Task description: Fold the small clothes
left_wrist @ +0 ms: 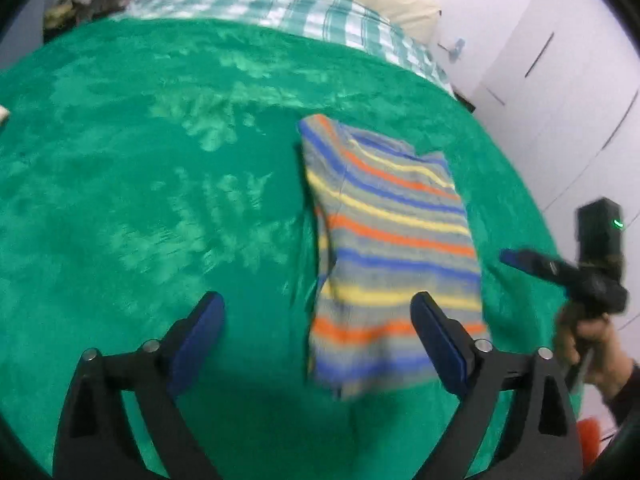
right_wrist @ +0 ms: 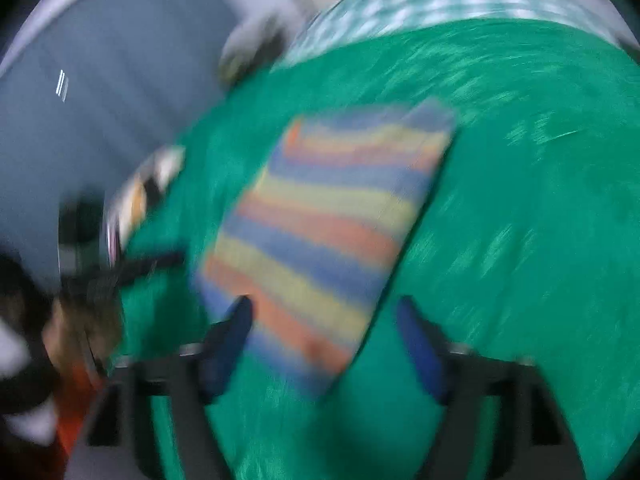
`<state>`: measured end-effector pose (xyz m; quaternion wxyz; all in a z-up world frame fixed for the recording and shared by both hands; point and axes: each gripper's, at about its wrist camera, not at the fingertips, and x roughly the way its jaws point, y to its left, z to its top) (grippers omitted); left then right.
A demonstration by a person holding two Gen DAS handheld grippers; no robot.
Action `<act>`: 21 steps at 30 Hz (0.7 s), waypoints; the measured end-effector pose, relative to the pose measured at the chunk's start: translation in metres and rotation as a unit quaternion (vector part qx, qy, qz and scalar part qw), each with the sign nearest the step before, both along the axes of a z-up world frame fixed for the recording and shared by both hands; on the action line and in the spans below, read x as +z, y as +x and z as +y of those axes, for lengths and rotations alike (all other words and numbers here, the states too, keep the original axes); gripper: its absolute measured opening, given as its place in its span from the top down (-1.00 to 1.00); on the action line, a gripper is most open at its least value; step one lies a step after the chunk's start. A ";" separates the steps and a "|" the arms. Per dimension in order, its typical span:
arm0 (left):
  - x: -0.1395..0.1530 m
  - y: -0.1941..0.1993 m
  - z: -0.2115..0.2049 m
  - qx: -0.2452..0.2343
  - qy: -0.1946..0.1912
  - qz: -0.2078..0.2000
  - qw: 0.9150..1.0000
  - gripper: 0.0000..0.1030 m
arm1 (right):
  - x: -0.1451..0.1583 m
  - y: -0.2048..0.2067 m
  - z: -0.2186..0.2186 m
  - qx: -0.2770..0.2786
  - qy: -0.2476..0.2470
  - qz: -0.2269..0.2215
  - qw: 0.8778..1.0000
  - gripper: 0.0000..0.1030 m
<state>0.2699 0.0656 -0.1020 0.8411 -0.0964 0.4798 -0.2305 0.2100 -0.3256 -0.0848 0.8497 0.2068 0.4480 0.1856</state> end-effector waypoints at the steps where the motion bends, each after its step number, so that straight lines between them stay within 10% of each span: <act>1: -0.009 0.018 -0.008 -0.002 -0.007 0.013 1.000 -0.73 | -0.006 0.013 -0.010 -0.013 0.023 0.012 1.000 -0.49; 9: -0.041 0.069 -0.048 -0.022 -0.092 0.029 0.995 -0.50 | -0.076 0.083 -0.009 -0.003 0.214 0.061 0.975 -0.05; 10: -0.042 0.074 -0.051 -0.021 -0.092 0.034 0.995 -0.13 | -0.078 0.086 -0.005 -0.004 0.218 0.059 0.974 -0.04; 11: -0.042 0.076 -0.052 -0.020 -0.090 0.040 0.995 0.59 | -0.080 0.089 -0.001 -0.008 0.211 0.058 0.976 0.13; 13: -0.045 0.076 -0.052 -0.017 -0.097 0.051 0.994 0.67 | -0.079 0.093 0.006 -0.022 0.162 0.059 0.985 0.54; 21: 0.022 0.039 -0.035 0.004 -0.079 -0.028 0.996 0.71 | -0.006 0.078 0.046 0.004 0.100 -0.024 0.995 0.57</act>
